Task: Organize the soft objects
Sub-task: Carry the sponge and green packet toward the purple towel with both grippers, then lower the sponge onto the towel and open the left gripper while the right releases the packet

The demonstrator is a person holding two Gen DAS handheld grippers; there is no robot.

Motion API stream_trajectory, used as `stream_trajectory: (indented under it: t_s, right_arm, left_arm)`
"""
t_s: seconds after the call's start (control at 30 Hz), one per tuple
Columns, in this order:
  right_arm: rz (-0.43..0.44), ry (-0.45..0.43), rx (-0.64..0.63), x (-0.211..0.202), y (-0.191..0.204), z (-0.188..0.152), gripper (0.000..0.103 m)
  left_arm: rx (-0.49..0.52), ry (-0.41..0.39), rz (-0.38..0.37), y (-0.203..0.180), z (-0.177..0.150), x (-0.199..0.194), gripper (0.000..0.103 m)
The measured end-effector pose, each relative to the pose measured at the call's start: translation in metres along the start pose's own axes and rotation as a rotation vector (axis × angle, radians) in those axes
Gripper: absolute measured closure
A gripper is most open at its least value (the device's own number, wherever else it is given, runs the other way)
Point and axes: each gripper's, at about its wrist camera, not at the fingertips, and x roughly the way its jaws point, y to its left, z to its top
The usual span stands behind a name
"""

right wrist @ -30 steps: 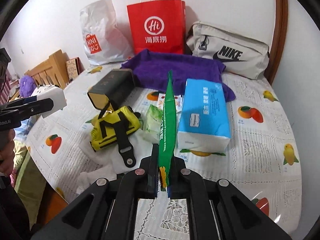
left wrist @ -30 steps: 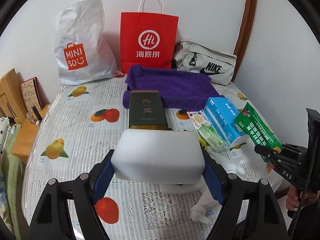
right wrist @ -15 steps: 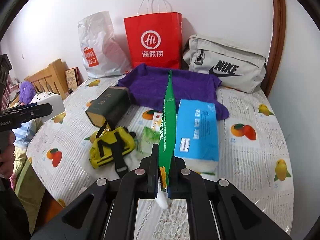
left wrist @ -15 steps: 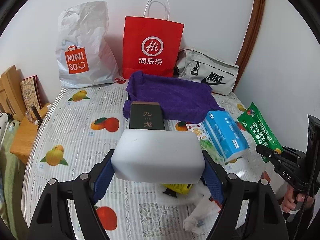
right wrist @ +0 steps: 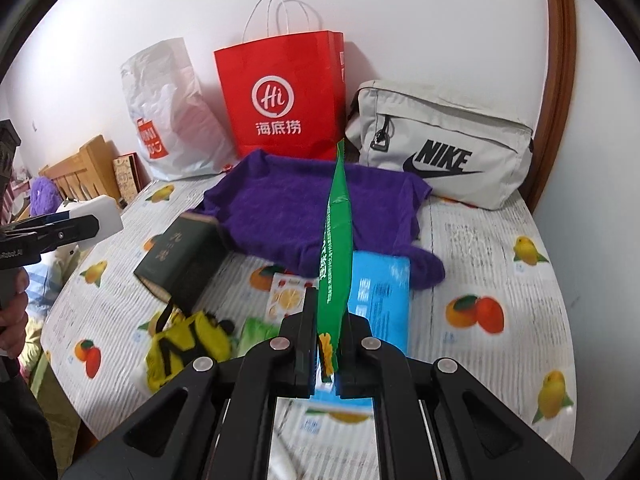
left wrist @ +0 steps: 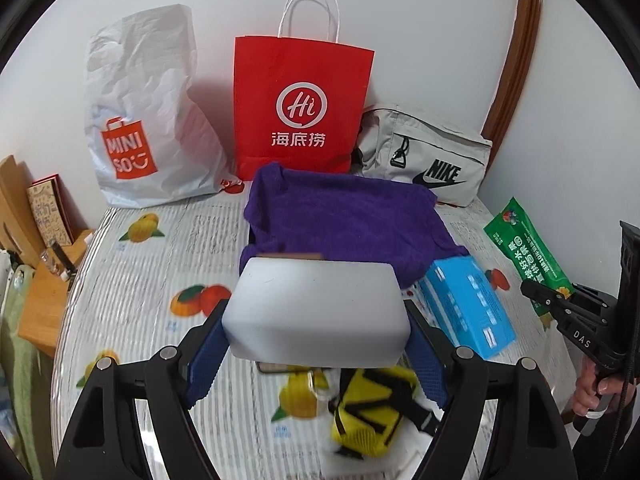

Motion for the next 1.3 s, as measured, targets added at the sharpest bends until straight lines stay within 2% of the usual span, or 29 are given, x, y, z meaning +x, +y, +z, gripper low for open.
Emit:
stream_trajectory:
  t_s: [0.3, 0.67, 1.03, 1.17, 1.3]
  right_arm:
    - [-0.001, 0.020, -0.003, 0.048, -0.018, 0.039, 0.097]
    - [-0.015, 0.079, 0.022, 0.133, -0.051, 0.080, 0.097]
    - [-0.027, 0.187, 0.065, 0.202, -0.077, 0.089, 0.097]
    - [0.007, 0.216, 0.092, 0.210, -0.082, 0.086, 0.097]
    - [-0.006, 0.232, 0.091, 0.213, -0.083, 0.087, 0.097]
  left_arm:
    - [-0.032, 0.019, 0.015, 0.015, 0.036, 0.046, 0.023]
    - [-0.064, 0.074, 0.015, 0.031, 0.068, 0.109, 0.023]
    - [-0.046, 0.152, 0.006, 0.026, 0.092, 0.176, 0.023]
    - [-0.038, 0.176, -0.003, 0.026, 0.101, 0.200, 0.023]
    - [-0.049, 0.204, -0.023, 0.029, 0.111, 0.224, 0.023]
